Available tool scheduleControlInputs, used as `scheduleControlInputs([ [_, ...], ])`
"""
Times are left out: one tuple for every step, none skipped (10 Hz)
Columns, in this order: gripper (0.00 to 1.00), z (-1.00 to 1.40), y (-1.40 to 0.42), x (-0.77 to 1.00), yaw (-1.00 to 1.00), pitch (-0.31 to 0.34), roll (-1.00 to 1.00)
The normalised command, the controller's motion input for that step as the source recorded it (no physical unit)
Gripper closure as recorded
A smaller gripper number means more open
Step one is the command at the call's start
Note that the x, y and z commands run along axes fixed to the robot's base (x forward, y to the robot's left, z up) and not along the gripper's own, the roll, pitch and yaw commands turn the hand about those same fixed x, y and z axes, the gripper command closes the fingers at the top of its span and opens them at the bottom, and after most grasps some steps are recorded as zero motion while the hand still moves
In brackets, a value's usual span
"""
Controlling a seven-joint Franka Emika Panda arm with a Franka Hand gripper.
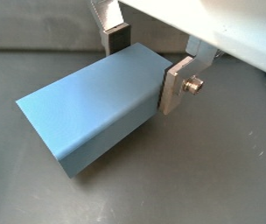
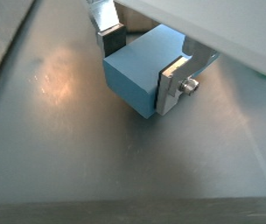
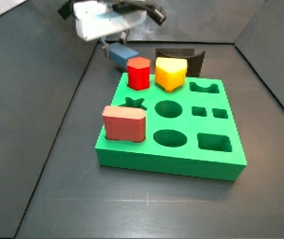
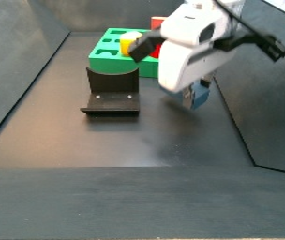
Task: Pick up the rectangle object. Move up. Place the rectangle object on the fixture. Regrasp the rectangle object. Move to above the board. Insert the rectangle object.
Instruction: Move up, then place the rectangle object on the fixture.
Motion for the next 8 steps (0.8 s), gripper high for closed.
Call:
scheduleControlInputs([
  [1.00, 0.40, -0.02, -0.01, 0.03, 0.050, 0.02],
  [1.00, 0.19, -0.01, -0.02, 0.02, 0.044, 0.04],
  [1.00, 1.00, 0.00, 0.00, 0.00, 0.000, 0.00],
  [1.00, 1.00, 0.00, -0.01, -0.01, 0.015, 0.00],
  [1.00, 1.00, 0.00, -0.01, -0.01, 0.021, 0.01],
  [1.00, 1.00, 0.01, -0.02, -0.01, 0.024, 0.02],
  [1.00, 1.00, 0.01, -0.02, -0.01, 0.027, 0.03],
  [1.00, 1.00, 0.01, -0.03, -0.02, 0.031, 0.04],
])
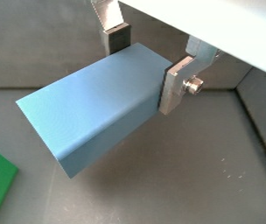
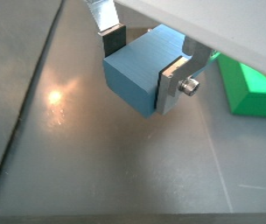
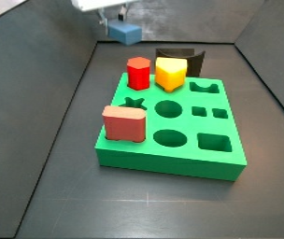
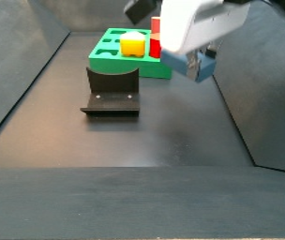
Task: Pick up the rectangle object. Move up. Place the rectangle object on the fixture. Regrasp the rectangle object. Move to above the board. Insert the rectangle object.
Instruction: Place the rectangle object on the fixture.
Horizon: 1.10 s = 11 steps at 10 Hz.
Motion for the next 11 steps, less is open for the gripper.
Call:
scheduleControlInputs([
  [1.00, 1.00, 0.01, -0.03, -0.02, 0.033, 0.05],
  [1.00, 1.00, 0.01, -0.03, -0.01, 0.038, 0.05],
  [1.00, 0.84, 0.02, -0.03, -0.01, 0.048, 0.06],
  [1.00, 0.74, 0.02, -0.02, -0.01, 0.052, 0.06],
  [1.00, 0.47, 0.01, 0.00, 0.00, 0.069, 0.07],
  [1.00, 0.31, 0.01, 0.00, 0.00, 0.079, 0.07],
  [1.00, 0.15, -0.14, 1.00, -1.00, -0.082, -0.12],
  [1.00, 0.10, -0.14, 1.00, -1.00, -0.071, -0.13],
  [1.00, 0.10, -0.12, 1.00, -1.00, -0.071, -0.15],
  [1.00, 0.09, -0.12, 1.00, -1.00, -0.070, -0.16],
  [1.00, 0.08, -0.11, 1.00, -1.00, -0.062, -0.19],
])
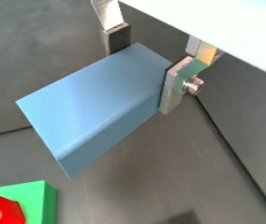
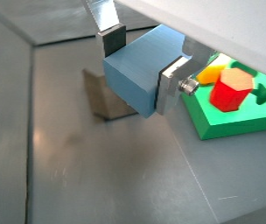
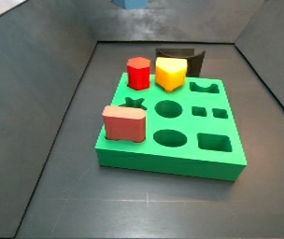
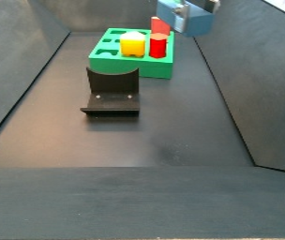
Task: Pick up the rectangle object. Move up. Place the rectangle object on the fixture. Regrasp the rectangle object. Move to above the board. Insert the rectangle object.
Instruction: Place the rectangle object on the fixture.
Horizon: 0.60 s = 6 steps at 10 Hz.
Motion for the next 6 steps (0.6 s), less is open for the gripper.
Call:
scheduleControlInputs([
  [1.00, 0.07, -0.10, 1.00, -1.00, -0.054, -0.23],
  [1.00, 0.07, -0.09, 1.00, -1.00, -0.046, -0.27],
  [1.00, 0.06, -0.08, 1.00, -1.00, -0.035, -0.29],
  [1.00, 0.06, -0.07, 1.00, -0.72, -0.005, -0.26],
  [1.00, 0.05, -0.06, 1.00, -0.44, 0.026, -0.21],
  [1.00, 0.05, -0.06, 1.00, -0.29, 0.045, -0.18],
])
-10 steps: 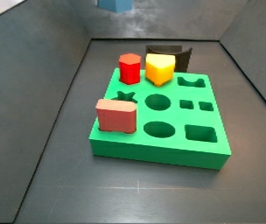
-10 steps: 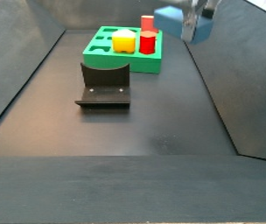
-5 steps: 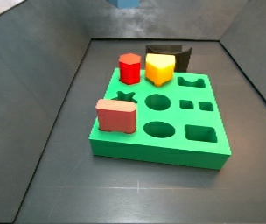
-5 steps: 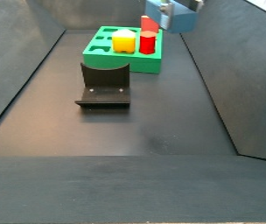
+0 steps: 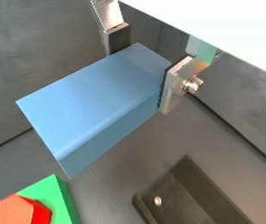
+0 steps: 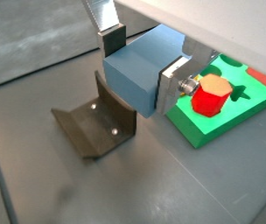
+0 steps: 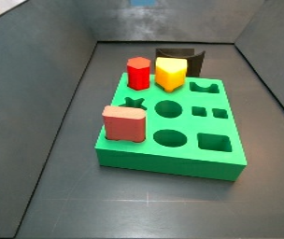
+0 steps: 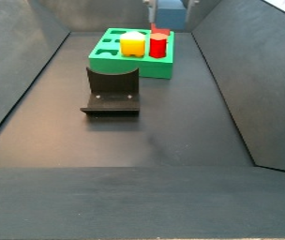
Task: Pick up the rectangle object. Move up. Place the rectangle object on the fixture. Regrasp the rectangle object. Move to above the board. Insert the rectangle object.
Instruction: Place the rectangle object on the fixture.
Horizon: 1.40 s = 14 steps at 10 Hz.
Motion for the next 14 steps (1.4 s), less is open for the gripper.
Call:
scheduleControlInputs([
  [1.00, 0.04, -0.05, 1.00, -0.19, 0.063, -0.16],
  [1.00, 0.04, -0.04, 1.00, -0.14, 0.077, -0.16],
  [1.00, 0.03, -0.03, 1.00, -0.10, 0.092, -0.16],
  [1.00, 0.03, -0.03, 1.00, -0.08, 0.103, -0.17],
  [1.00, -0.23, 0.32, 1.00, -0.13, 0.176, -1.00],
  [1.00, -0.26, 0.36, 1.00, -0.13, 0.173, -1.00],
  [1.00, -0.21, 0.31, 1.00, -0.13, 0.171, -1.00],
  [1.00, -0.10, 0.21, 1.00, -0.13, 0.182, -1.00],
  [1.00, -0.09, 0.18, 1.00, -0.14, 0.183, -1.00],
  [1.00, -0.07, 0.13, 0.95, -0.15, 0.175, -1.00],
  [1.00, -0.04, 0.08, 0.85, -0.17, 0.170, -1.00],
  [1.00, -0.02, 0.07, 0.77, -0.17, 0.155, -0.93],
  [1.00, -0.02, 0.06, 0.72, -0.16, 0.133, -0.82],
  [1.00, -0.02, 0.06, 0.59, -0.14, 0.085, -0.55],
])
